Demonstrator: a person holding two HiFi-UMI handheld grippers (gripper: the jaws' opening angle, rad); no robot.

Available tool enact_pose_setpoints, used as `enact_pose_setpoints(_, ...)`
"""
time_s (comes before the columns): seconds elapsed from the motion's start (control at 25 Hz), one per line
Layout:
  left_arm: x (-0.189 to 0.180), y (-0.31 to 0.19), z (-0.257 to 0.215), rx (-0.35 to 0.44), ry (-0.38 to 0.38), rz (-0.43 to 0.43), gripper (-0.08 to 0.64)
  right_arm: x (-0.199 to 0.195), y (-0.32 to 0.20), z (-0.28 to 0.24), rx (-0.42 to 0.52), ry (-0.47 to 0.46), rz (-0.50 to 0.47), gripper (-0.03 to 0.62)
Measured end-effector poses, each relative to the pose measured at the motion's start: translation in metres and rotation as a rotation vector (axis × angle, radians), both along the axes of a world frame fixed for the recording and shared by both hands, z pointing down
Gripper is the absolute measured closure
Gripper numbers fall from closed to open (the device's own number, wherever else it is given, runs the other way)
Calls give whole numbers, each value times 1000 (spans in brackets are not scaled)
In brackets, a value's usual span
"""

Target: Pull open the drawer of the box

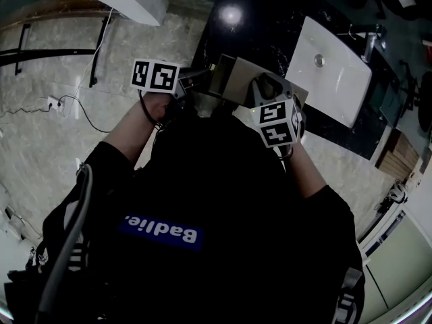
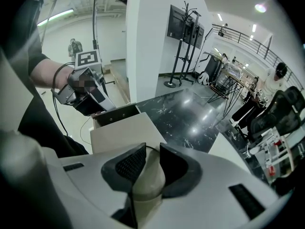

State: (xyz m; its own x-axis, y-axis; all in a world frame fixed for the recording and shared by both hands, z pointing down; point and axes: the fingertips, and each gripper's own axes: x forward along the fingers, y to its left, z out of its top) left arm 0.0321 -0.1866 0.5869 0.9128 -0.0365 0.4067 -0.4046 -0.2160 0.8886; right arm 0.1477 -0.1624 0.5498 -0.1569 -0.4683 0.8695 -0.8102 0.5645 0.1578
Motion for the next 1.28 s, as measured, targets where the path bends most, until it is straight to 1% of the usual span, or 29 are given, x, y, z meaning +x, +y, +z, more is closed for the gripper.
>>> enact_pose_setpoints(0.28, -23, -9, 1, 8, -23, -31, 534, 1, 0, -1, 3, 15, 22, 522)
enact_pose_setpoints(0.6, -40, -16, 0, 14, -25, -45, 534, 1, 0, -2, 3, 20, 63, 522)
enact_pose_setpoints(0.88, -43, -17, 1, 22, -24, -29, 534, 2, 1, -1, 12, 34, 87, 522)
enact_pose_setpoints(1.08, -54, -22, 2, 23, -28, -46, 534, 2, 2, 0, 16, 47, 93, 522)
enact_pose_setpoints(1.28, -55, -22, 2, 19, -15, -67, 534, 3, 2, 1, 19, 58, 99, 522)
